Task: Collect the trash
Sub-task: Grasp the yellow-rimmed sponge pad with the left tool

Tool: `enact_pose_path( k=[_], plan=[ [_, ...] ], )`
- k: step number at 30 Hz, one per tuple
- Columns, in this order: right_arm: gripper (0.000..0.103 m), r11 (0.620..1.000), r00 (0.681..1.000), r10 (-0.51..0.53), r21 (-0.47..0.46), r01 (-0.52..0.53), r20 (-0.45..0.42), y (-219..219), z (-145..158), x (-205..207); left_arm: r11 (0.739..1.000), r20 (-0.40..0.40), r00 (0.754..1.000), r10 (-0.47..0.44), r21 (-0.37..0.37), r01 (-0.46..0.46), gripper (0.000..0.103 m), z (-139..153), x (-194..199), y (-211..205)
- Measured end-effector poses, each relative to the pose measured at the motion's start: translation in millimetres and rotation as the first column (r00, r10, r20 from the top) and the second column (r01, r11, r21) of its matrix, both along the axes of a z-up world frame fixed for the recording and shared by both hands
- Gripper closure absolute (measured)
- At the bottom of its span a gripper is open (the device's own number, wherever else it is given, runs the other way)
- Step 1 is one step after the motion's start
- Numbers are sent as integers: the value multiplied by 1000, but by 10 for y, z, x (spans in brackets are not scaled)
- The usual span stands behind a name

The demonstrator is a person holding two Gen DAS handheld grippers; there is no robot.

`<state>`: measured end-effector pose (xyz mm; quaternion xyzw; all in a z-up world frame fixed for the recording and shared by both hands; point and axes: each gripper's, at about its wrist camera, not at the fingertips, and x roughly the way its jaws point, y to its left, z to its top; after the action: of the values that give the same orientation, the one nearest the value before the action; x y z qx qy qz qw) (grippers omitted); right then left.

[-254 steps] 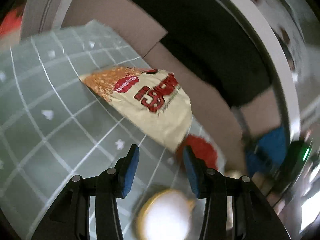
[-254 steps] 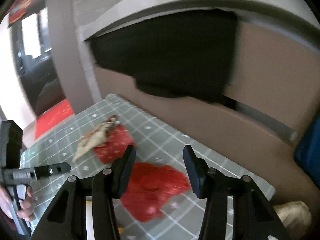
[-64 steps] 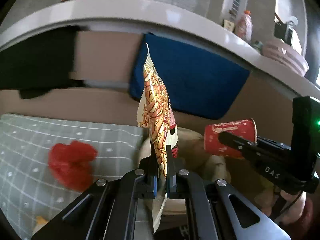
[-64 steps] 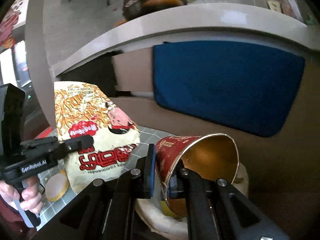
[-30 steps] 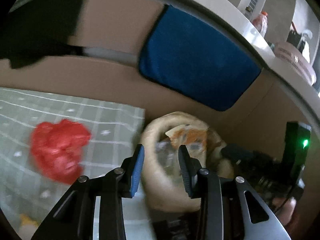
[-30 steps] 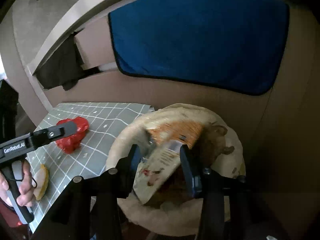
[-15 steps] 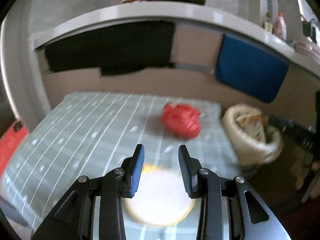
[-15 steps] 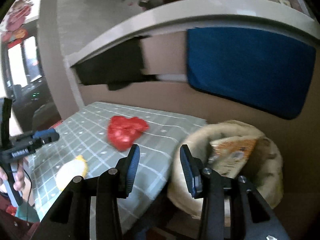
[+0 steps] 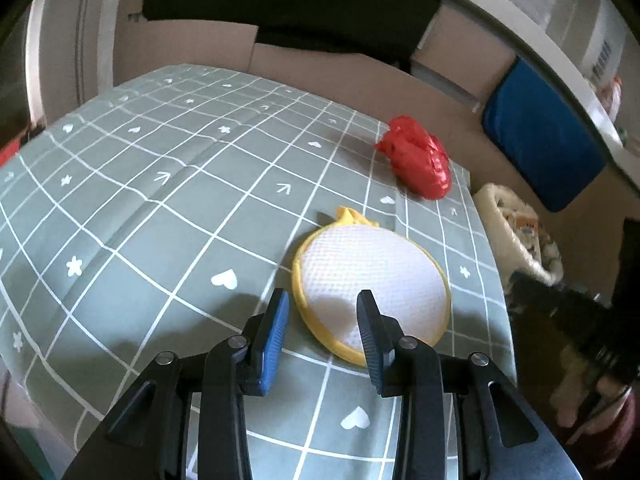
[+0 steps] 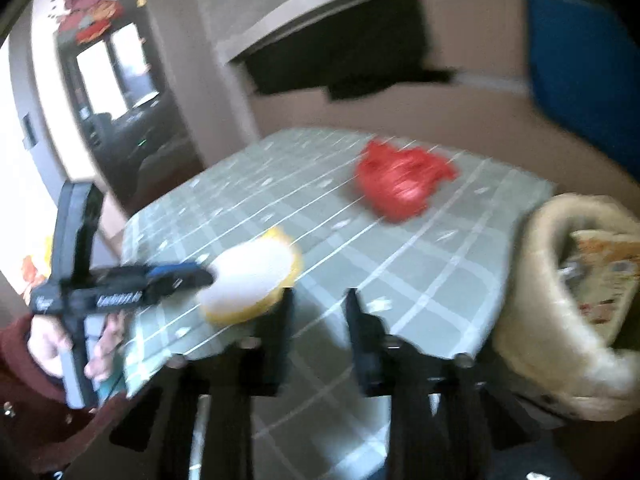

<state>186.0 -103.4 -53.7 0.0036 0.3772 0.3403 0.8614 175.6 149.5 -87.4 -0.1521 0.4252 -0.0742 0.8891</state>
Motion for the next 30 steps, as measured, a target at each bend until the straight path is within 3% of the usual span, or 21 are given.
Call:
enact_pose_path(
  k=[7,11,19,24,27,30],
  plan=[
    [91,990,989,135,-35,-137,-58,531,-162,90,998,-5,1000,18,-61,-19,66,27,56,131],
    [91,985,983,146,-72,-154,-113,668,-338,186,996,-14,1000,14,-92,-15,63,17,86,170],
    [91,987,984,141,-62,-149,-110,637,-351,168,980,-53,999,-13,-199,2,63,-60,261,131],
    [91,988,988,134,-65,-139,-75,581,-316,139,975,-44,999,-15,-224,4,85,-53,323,72],
    [90,992,995,100,-74,-102,-24,474,-228,166,981,3,1000,-29,-192,29,88,79,302,28],
    [68,995,998,42,-97,-37,51,345,-90,275,994,85,996,13,-105,-4,89,296,249,35]
  ],
)
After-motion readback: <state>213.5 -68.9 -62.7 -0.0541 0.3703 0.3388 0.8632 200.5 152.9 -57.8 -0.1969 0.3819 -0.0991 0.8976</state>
